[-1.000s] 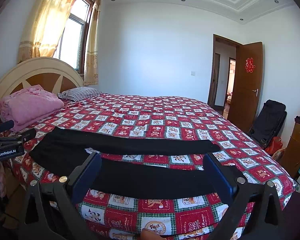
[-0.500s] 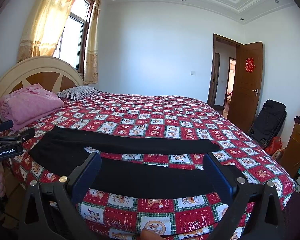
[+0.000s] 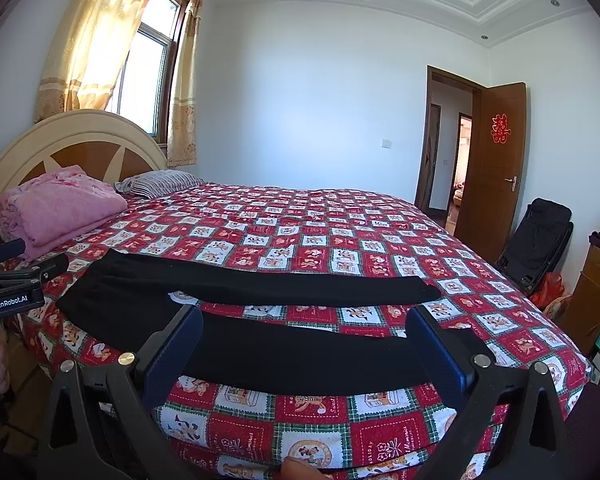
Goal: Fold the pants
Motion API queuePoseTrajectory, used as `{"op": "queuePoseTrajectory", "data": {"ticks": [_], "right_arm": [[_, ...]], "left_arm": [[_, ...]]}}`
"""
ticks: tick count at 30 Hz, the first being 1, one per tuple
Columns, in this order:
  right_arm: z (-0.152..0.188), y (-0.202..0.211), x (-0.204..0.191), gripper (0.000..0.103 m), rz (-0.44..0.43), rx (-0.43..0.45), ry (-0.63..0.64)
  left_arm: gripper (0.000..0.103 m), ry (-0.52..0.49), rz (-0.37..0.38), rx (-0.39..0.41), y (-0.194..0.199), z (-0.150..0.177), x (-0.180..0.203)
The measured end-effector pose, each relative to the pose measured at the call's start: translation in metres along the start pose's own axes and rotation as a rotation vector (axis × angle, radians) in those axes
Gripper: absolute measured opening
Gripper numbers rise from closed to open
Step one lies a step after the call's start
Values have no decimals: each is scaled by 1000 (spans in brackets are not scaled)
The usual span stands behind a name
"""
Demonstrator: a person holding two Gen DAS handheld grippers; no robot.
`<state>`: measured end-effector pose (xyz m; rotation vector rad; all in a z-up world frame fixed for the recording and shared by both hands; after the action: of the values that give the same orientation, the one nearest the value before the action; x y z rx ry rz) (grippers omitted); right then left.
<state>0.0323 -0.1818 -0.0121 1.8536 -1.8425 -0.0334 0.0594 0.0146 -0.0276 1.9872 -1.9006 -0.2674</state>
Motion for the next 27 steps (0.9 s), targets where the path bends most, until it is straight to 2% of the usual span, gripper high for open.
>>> {"op": "queuePoseTrajectory", "data": {"ticks": [27], "right_arm": [[4, -5, -5, 102, 0, -18, 10]], "left_arm": [[103, 9, -5, -12, -3, 6, -2]]}}
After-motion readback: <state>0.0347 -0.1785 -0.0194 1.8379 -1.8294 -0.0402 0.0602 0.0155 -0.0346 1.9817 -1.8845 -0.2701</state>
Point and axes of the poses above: each gripper's, at about its wrist camera, not at the fingertips, and y roughly against the way its jaws point, x to its right, z to its underside, the point moved 6 cm from there along -y, roughly the way its jaws point, and after that the axes turned 10 degrees about y, right-handed, at the moved point
